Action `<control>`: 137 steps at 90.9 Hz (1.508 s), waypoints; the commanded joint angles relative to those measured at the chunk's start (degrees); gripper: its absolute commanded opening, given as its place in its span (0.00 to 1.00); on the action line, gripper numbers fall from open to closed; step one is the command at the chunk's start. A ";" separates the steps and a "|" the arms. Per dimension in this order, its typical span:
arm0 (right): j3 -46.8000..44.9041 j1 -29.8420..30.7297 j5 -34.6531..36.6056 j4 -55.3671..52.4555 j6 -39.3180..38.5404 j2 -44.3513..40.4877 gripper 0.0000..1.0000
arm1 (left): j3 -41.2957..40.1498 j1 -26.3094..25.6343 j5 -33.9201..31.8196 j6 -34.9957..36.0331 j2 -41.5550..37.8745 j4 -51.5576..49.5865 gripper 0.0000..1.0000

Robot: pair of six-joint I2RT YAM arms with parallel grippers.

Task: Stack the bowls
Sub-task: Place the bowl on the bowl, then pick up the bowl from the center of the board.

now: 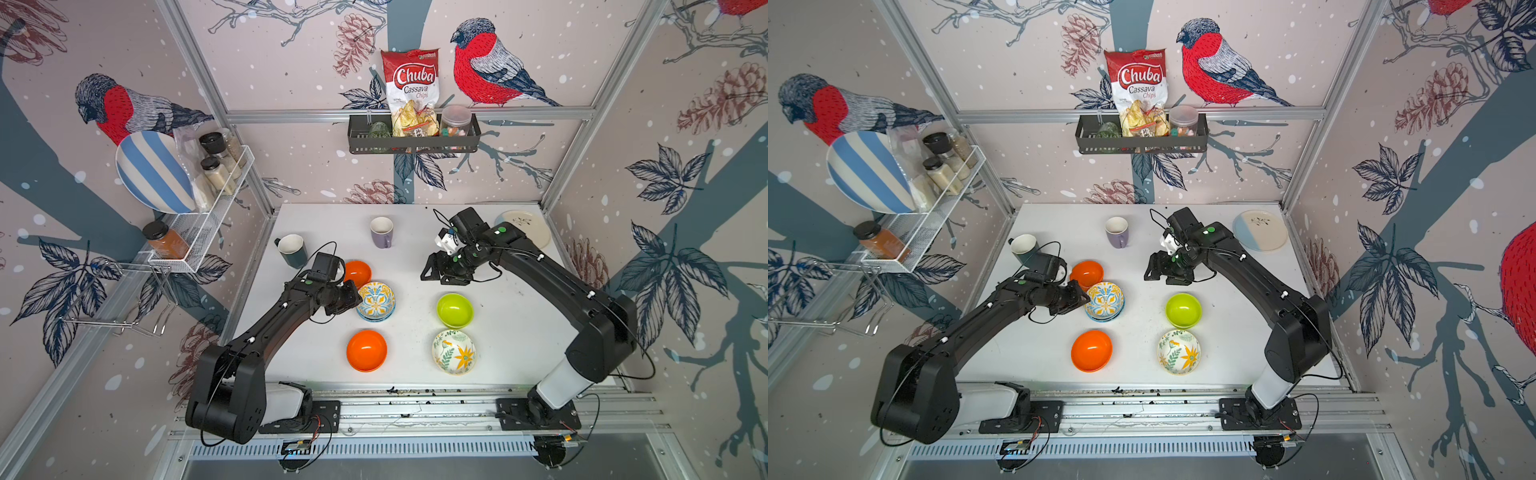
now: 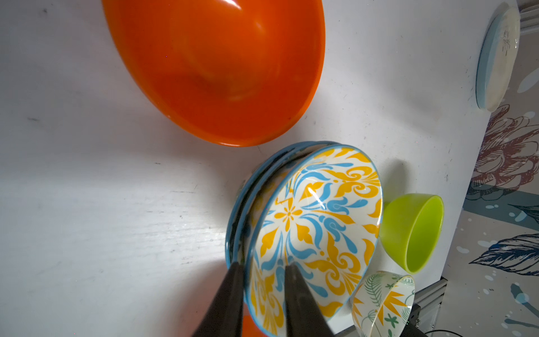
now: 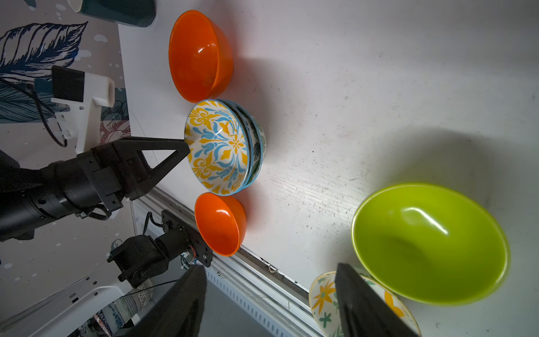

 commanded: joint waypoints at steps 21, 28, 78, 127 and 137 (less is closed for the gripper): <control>-3.55 -1.20 6.37 1.93 1.05 -4.16 0.72 | 2.74 0.15 -6.09 1.31 -5.46 -7.93 0.45; -5.50 -1.90 8.92 2.33 1.54 -6.30 0.71 | 3.48 0.23 -7.14 1.51 -7.26 -10.27 0.47; -34.60 -1.24 13.84 5.43 9.15 -25.42 0.52 | 1.18 0.50 -5.48 -0.05 -14.24 -11.47 0.51; -47.35 3.25 14.93 10.32 11.76 -28.03 0.40 | -0.71 0.50 -6.07 0.71 -15.36 -11.75 0.51; -48.54 3.38 14.61 11.23 11.57 -27.37 0.37 | -0.65 0.50 -6.15 0.92 -15.02 -12.05 0.51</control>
